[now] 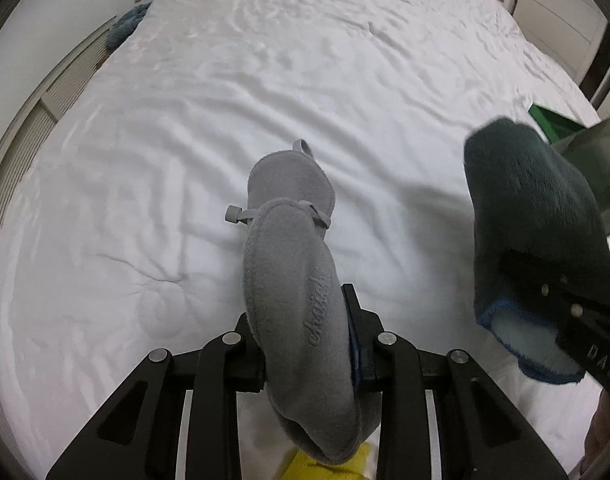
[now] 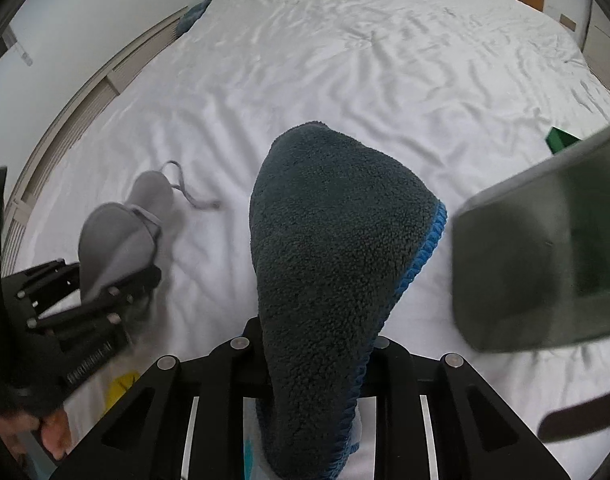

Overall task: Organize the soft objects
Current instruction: 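Carry the grey mask and dark green towel over the green tray with both tools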

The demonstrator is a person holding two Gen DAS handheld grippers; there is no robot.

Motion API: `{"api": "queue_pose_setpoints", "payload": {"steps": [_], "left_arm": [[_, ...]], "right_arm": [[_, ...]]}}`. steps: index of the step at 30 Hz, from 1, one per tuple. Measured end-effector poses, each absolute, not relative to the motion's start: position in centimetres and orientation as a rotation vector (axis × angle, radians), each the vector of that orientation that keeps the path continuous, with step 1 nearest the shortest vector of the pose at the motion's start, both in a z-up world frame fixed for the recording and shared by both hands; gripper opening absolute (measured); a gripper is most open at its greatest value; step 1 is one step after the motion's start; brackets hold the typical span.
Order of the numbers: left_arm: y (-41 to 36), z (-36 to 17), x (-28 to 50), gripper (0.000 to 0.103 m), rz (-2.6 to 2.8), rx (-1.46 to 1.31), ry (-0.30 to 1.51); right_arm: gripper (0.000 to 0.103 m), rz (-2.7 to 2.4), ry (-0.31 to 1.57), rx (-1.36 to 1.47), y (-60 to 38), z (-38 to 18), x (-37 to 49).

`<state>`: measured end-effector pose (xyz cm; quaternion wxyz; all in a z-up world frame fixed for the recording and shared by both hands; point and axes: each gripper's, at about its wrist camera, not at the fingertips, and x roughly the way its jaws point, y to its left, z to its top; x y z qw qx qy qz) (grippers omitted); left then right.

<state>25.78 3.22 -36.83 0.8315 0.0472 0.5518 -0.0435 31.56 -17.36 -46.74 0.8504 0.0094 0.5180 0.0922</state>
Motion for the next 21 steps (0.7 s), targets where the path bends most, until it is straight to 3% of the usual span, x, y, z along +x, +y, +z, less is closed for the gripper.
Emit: {"api": "queue_pose_setpoints", "payload": {"steps": [21], "left_arm": [[2.5,-28.5,15.9,0.026,-0.213,0.146,1.167]], "right_arm": [[0.022,0.284,1.207,-0.138,-17.6,-37.3,17.7]]}}
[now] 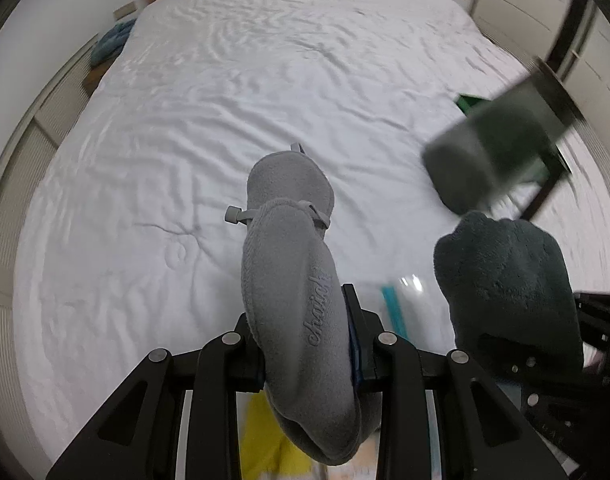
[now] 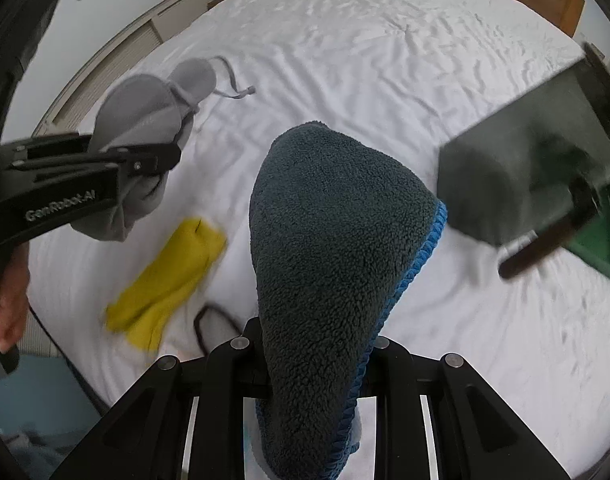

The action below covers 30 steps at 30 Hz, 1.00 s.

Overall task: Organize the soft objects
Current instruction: 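Carry the grey mask and dark green towel over the green tray with both tools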

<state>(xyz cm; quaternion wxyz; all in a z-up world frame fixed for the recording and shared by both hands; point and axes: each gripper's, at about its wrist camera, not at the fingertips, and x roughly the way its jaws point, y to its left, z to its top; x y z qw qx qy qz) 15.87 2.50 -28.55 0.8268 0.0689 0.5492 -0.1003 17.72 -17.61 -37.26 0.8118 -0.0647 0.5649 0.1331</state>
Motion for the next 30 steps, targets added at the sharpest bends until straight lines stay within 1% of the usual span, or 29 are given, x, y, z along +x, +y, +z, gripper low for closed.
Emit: {"api": "queue_pose_setpoints", "payload": {"steps": [4,9,18,24,30], "left_arm": [[0.1,-28.1,12.8,0.026,-0.269,0.185,1.216],[-4.8,-28.9,9.3,0.026,-0.343,0.246,1.286],[-18.7,-30.8,5.3,0.026,-0.476,0.238,1.379],[-27.8,-31.1,6.1,0.027,-0.514,0.182,1.368],[-35.5,-30.7,10.6,0.029,-0.490,0.112,1.291]], "right_arm": [[0.022,0.299,1.239,-0.144,-19.2,-36.0,14.7],[0.022,0.317,1.310,-0.152,-22.8,-36.2,11.8],[0.022,0.234,1.433,-0.138,-37.3,-37.2,8.4],[0.022,0.122,1.418,-0.152,-48.2,-35.0,9.4],[0.022,0.035,1.310,-0.150,-56.9,-31.5,12.6]]}}
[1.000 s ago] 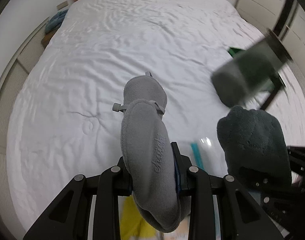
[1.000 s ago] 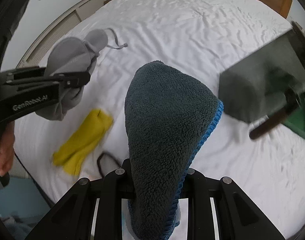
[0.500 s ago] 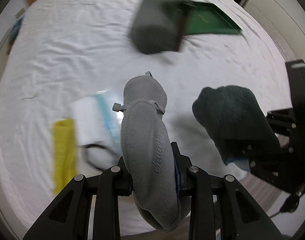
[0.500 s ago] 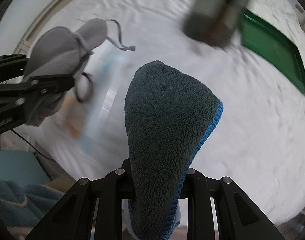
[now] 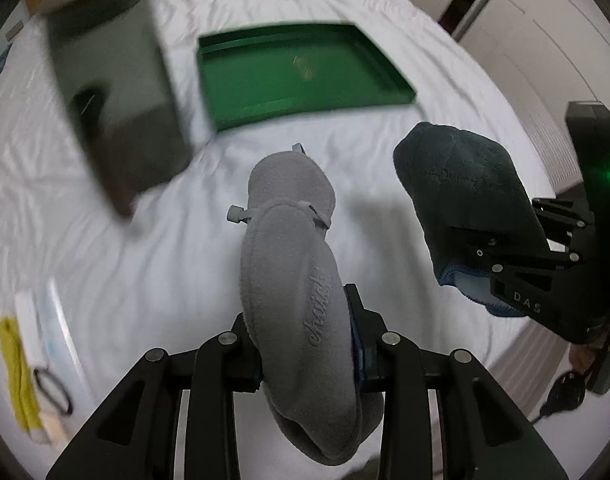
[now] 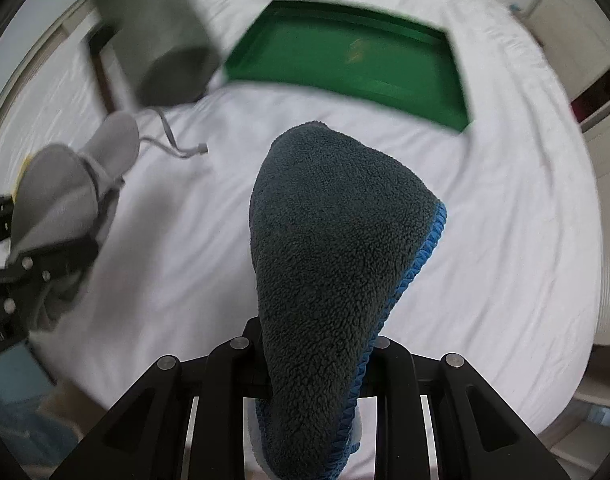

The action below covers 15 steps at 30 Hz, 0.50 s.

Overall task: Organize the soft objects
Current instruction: 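Carry the grey mask and dark green towel over the green tray with both tools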

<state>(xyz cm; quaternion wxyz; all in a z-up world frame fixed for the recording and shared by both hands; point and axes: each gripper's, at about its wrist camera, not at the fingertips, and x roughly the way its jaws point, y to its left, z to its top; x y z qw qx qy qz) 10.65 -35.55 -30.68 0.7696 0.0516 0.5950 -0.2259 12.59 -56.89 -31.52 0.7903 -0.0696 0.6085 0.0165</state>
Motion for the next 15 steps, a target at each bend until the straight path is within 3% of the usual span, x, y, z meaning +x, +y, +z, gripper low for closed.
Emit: {"api": "queue_pose_setpoints", "payload": {"steps": [10,15], "left_arm": [[-41.5,-30.6,24.7,0.030,-0.301,0.004,1.113],[-42.5,-33.4,31.8,0.030,-0.201,-0.007,1.084]], "right_arm": [[0.023,0.008,1.048,-0.156,-64.2,-26.7,22.9],[0.023,0.013,0.983,-0.122,-64.9,-28.7,29.6]]}}
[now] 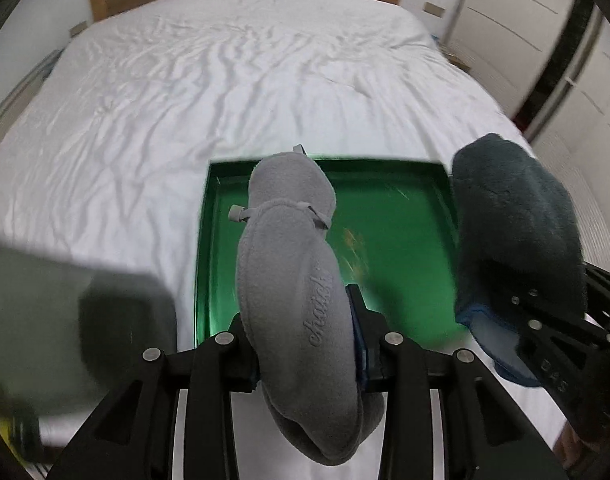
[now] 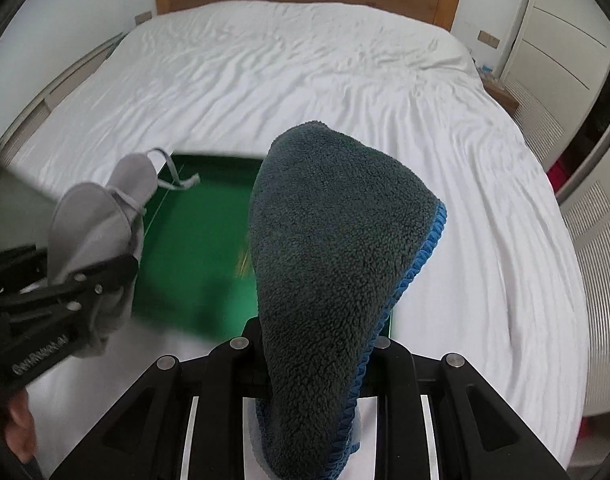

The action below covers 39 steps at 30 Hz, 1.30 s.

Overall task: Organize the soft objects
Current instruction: 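Carry the grey mask and dark green towel over the green tray with both tools, then lower and release the mask with the left tool while the right tool releases the towel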

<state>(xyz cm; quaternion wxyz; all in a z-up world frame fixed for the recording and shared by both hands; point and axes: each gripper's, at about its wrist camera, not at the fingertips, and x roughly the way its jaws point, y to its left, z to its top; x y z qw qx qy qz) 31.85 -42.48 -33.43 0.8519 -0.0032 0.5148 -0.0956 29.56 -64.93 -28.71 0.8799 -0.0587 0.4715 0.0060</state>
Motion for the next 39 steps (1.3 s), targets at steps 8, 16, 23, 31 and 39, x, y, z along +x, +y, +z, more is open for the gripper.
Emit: {"api": "queue_pose_setpoints", "payload": {"steps": [8,16,23,31,39], "left_arm": [[-43.0,-38.6,37.5,0.031,-0.119,0.006,1.139],[-42.6,-41.3,39.7,0.036,-0.080,0.034,1.184],[-42.7,-41.6,41.5,0.039,-0.062,0.045,1.175],[-42.6,-41.2,41.0,0.042,-0.055,0.064,1.136],[-42.3,-39.6,41.1,0.067,-0.027,0.063,1.087]], "right_arm": [[0.023,0.003,1.021,-0.117,-64.4,-36.0,37.6],[0.024,-0.008,1.090,-0.134,-64.7,-39.6,42.0],[0.025,-0.023,1.109,-0.147,-65.3,-40.9,44.3],[0.037,-0.032,1.098,-0.137,-65.5,-40.2,43.7],[0.058,-0.049,1.068,-0.119,-65.5,-39.6,43.3]]}}
